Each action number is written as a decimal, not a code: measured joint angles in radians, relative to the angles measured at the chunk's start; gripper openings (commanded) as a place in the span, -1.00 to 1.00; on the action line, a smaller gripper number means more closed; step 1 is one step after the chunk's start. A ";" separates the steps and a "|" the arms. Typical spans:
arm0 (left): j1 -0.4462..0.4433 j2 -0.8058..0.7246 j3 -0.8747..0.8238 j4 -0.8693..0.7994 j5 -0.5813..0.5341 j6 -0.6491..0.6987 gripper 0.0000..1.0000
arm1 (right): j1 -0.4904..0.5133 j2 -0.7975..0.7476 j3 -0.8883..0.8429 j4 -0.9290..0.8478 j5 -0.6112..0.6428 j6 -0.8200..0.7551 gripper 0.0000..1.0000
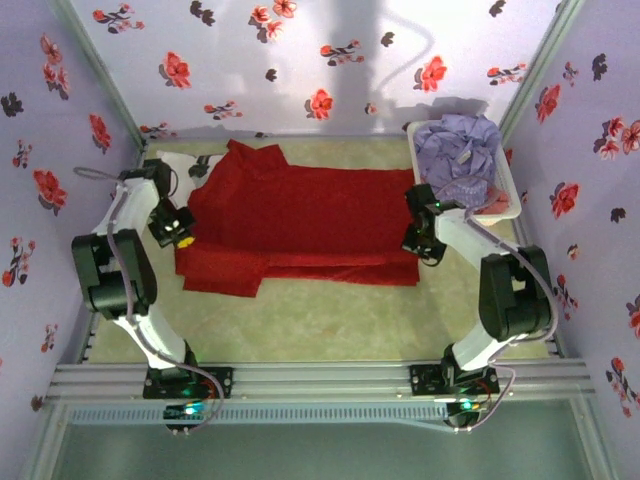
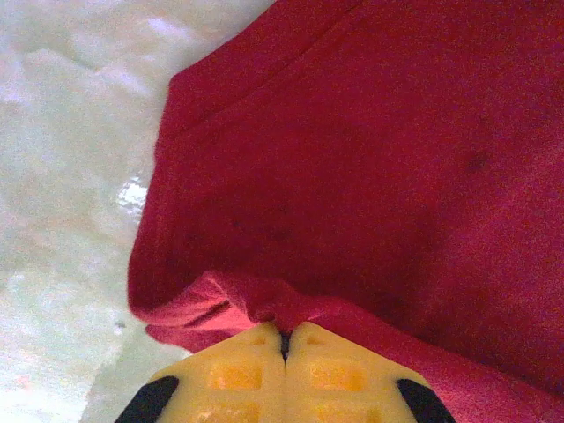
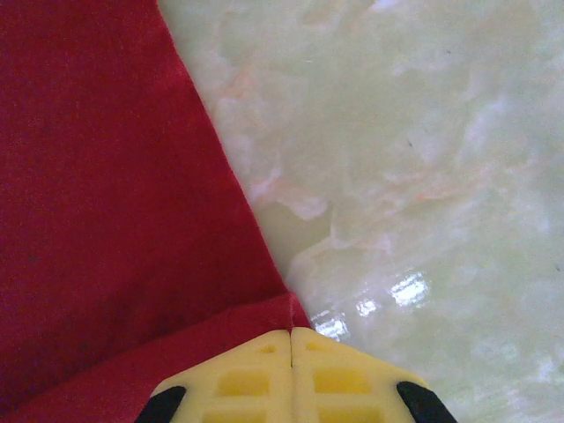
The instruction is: Fold and stack the t-shirts
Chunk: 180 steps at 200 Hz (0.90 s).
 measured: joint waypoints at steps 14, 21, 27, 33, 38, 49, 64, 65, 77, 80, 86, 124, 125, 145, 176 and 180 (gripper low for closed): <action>0.000 0.048 0.034 -0.006 0.010 0.006 -1.00 | -0.002 0.031 0.025 0.002 -0.002 -0.009 -0.95; 0.000 0.069 0.050 -0.006 0.014 0.007 -1.00 | -0.002 0.042 0.037 0.005 -0.002 -0.014 -0.88; 0.001 0.083 0.061 -0.006 0.018 0.007 -0.85 | -0.003 0.044 0.045 0.006 -0.002 -0.017 -0.79; 0.002 0.093 0.070 -0.006 0.022 0.008 -0.69 | -0.003 0.045 0.053 0.007 -0.002 -0.020 -0.66; 0.002 0.100 0.077 -0.006 0.025 0.007 -0.67 | -0.003 0.045 0.060 0.007 -0.002 -0.026 -0.58; 0.006 0.115 0.105 -0.017 0.032 0.010 -0.64 | -0.003 0.045 0.082 0.005 -0.001 -0.040 -0.36; 0.016 0.127 0.153 -0.019 0.034 0.011 -0.46 | -0.003 0.045 0.116 0.000 0.002 -0.060 -0.09; 0.016 0.127 0.154 -0.018 0.034 0.011 -0.43 | -0.003 0.045 0.120 0.000 0.003 -0.057 -0.08; 0.031 0.127 0.182 -0.018 0.043 0.007 -0.14 | -0.003 0.045 0.146 -0.005 0.006 -0.071 -0.01; 0.037 0.127 0.188 -0.018 0.046 0.018 -0.12 | -0.003 0.045 0.151 -0.006 0.007 -0.070 -0.01; 0.048 0.127 0.199 -0.016 0.056 0.012 -0.10 | -0.003 0.045 0.163 -0.012 0.008 -0.077 0.00; 0.105 0.114 0.195 -0.017 0.105 0.009 0.11 | -0.003 0.027 0.182 -0.047 -0.006 -0.078 0.00; 0.105 0.113 0.193 -0.017 0.105 0.009 0.11 | -0.003 0.026 0.182 -0.048 -0.008 -0.078 0.00; 0.106 0.043 0.090 -0.020 0.111 0.011 0.11 | 0.014 -0.018 0.171 -0.056 -0.037 -0.048 0.01; 0.101 -0.061 -0.088 -0.048 0.101 0.022 0.18 | 0.129 -0.086 0.142 -0.052 -0.087 0.035 0.00; 0.101 -0.070 -0.107 -0.051 0.094 0.023 0.22 | 0.148 -0.089 0.139 -0.047 -0.093 0.048 0.01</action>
